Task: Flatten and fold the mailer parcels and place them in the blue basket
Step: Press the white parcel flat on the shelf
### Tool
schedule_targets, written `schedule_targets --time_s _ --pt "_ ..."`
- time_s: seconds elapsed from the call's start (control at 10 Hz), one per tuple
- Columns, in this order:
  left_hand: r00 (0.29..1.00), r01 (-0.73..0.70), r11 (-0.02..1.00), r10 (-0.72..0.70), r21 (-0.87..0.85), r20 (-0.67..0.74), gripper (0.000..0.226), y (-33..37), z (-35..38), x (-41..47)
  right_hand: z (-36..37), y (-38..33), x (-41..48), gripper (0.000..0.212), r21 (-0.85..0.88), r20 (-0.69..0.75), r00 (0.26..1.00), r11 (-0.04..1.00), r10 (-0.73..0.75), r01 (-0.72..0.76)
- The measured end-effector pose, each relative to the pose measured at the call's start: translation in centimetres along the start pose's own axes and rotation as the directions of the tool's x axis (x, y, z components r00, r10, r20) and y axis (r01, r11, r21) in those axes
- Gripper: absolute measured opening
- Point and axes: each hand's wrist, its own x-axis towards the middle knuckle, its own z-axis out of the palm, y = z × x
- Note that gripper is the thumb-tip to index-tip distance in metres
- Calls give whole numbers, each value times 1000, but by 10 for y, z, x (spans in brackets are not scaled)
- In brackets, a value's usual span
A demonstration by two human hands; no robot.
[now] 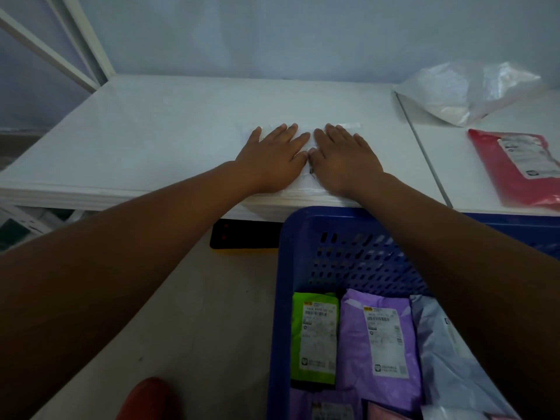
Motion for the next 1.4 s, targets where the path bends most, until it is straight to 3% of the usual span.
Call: schedule_targets --time_s 1.4 --pt "1000 2 1000 -2 -10 -10 56 0 -1 0 -2 -1 -1 61 6 8 1000 1000 3 -3"
